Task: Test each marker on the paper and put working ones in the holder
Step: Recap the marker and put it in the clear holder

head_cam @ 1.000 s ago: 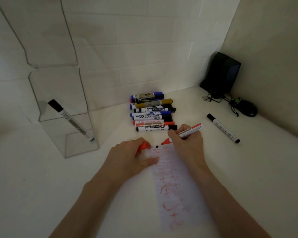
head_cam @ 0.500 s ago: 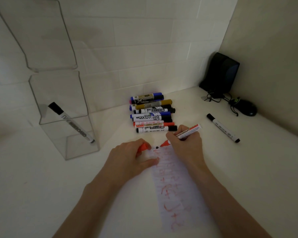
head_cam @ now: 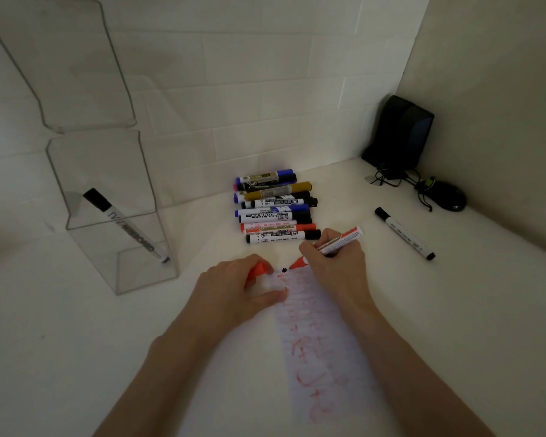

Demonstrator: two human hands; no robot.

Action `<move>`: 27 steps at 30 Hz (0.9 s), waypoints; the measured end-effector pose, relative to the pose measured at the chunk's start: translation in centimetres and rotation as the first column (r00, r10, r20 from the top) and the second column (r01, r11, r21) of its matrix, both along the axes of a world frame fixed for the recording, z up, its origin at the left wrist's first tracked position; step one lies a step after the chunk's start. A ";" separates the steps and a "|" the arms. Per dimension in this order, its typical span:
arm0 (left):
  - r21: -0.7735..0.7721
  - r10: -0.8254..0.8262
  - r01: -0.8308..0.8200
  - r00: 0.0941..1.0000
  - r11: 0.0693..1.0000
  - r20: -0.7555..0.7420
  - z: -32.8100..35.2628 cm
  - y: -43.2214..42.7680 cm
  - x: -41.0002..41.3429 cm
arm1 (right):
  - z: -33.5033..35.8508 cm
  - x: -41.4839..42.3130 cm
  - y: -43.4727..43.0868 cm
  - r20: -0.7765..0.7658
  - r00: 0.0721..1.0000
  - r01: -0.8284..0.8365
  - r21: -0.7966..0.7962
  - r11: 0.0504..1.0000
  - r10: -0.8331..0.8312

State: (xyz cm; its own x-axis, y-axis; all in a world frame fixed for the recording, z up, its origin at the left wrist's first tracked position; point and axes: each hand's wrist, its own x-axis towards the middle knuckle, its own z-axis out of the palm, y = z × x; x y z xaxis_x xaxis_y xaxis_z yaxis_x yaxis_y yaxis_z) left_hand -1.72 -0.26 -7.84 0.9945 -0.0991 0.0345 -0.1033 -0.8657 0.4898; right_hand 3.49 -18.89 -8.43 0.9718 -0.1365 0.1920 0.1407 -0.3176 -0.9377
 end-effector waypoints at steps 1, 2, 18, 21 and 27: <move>-0.001 -0.001 0.001 1.000 1.000 0.006 0.0 0.0 0.0 | 0.0 0.0 0.0 0.002 1.000 -0.002 0.002 1.000 0.002; -0.001 0.000 0.000 1.000 1.000 0.009 -0.1 0.1 -0.1 | 0.1 -0.1 0.0 0.003 1.000 -0.001 0.004 1.000 0.001; -0.007 0.019 -0.019 1.000 1.000 0.010 0.1 -0.1 0.0 | 0.1 -0.2 -0.1 -0.011 1.000 0.014 -0.014 1.000 -0.014; -0.005 0.018 -0.018 1.000 1.000 0.014 0.2 -0.1 -0.1 | 0.0 0.1 -0.1 -0.011 0.999 0.031 -0.020 0.999 -0.031; -0.008 0.018 -0.018 1.000 1.000 0.003 0.2 -0.1 0.0 | 0.1 0.0 -0.1 -0.015 1.000 0.016 -0.012 1.000 -0.017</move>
